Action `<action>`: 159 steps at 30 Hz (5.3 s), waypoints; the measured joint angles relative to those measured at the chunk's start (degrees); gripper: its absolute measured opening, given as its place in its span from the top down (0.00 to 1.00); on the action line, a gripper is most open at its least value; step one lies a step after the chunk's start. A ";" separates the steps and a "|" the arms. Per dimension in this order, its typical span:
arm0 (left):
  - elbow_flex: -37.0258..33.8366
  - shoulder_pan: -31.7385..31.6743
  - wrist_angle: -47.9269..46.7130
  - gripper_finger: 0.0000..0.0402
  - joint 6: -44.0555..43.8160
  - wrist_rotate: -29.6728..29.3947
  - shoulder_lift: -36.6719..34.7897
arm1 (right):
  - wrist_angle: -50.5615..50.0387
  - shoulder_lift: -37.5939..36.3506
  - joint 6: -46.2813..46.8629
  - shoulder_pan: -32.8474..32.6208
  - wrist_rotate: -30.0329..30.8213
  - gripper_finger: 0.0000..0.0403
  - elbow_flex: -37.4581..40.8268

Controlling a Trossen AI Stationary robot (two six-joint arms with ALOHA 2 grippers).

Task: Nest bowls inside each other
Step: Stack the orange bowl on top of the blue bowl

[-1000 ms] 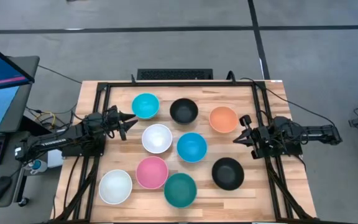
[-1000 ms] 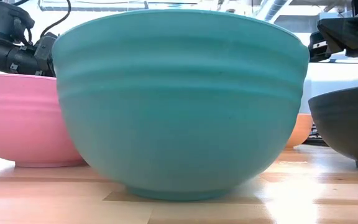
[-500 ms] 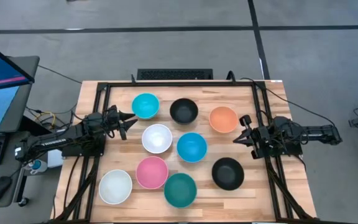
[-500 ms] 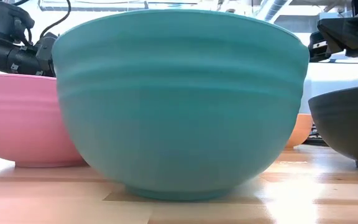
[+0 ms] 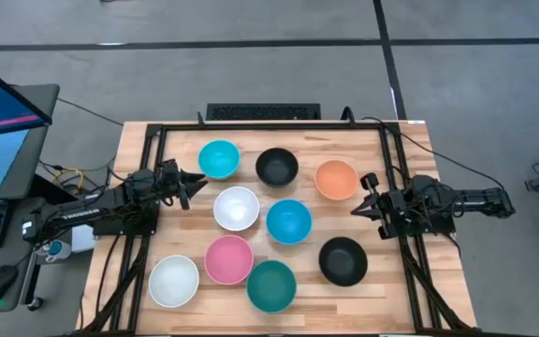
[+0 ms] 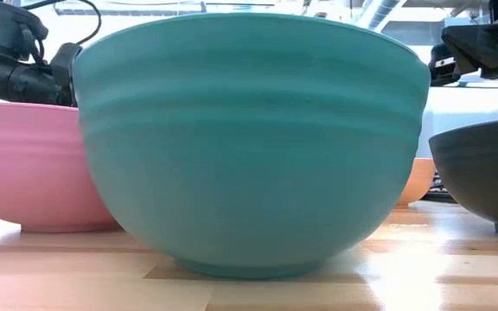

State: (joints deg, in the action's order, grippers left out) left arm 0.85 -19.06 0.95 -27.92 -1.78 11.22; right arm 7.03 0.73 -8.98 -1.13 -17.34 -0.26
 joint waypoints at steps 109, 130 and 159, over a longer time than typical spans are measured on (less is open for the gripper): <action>58.39 4.60 -17.38 0.62 26.64 5.66 43.17 | -71.36 76.00 -8.62 14.43 15.01 0.78 -54.44; 58.39 4.62 -17.38 0.62 26.16 5.69 43.17 | -64.92 76.48 -10.06 9.84 17.53 0.78 -54.44; 58.39 4.80 -17.87 0.62 26.66 6.03 42.73 | -58.60 86.82 -8.97 9.39 17.25 0.78 -54.39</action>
State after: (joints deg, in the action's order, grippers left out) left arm 59.24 -14.26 -16.92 -1.26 4.25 53.95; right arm -51.58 87.55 -17.96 8.26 -0.10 -54.65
